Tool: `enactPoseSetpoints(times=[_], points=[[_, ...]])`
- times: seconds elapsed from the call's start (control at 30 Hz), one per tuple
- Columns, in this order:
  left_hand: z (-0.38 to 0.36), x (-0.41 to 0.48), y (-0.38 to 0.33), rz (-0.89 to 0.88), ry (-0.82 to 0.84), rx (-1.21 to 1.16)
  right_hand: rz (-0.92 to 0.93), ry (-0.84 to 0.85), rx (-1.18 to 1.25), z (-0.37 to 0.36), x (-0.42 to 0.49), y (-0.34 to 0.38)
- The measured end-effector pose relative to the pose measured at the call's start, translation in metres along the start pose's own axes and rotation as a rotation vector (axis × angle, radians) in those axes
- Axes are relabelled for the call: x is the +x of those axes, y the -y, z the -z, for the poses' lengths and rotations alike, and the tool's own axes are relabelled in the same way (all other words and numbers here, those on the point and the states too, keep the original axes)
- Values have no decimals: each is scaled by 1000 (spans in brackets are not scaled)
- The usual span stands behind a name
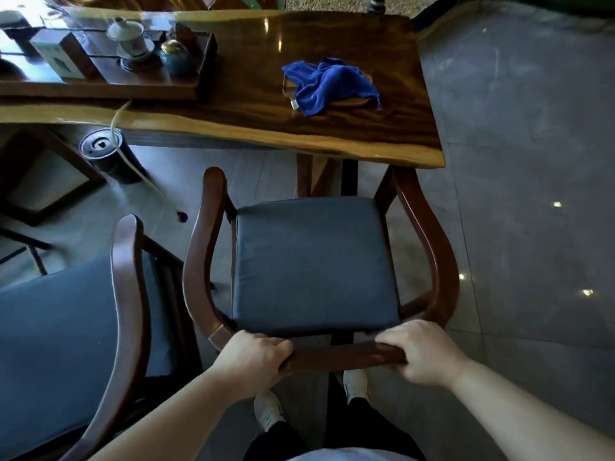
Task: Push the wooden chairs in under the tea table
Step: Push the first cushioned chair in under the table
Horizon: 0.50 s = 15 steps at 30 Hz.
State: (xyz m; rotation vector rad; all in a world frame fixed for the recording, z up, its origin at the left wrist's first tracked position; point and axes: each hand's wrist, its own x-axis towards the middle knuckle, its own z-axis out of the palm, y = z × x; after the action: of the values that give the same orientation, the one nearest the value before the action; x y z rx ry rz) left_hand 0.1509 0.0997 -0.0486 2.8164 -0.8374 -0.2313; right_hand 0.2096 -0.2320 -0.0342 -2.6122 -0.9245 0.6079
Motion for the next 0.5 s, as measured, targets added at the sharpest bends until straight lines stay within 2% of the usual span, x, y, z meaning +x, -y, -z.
enactPoseSetpoints(times=[0.27,0.5], points=[[1,0,30,-53,11,7,-130,-38,33,0,12,26],[11,5,65,-100,40,35,-180,1,35,4,29,49]])
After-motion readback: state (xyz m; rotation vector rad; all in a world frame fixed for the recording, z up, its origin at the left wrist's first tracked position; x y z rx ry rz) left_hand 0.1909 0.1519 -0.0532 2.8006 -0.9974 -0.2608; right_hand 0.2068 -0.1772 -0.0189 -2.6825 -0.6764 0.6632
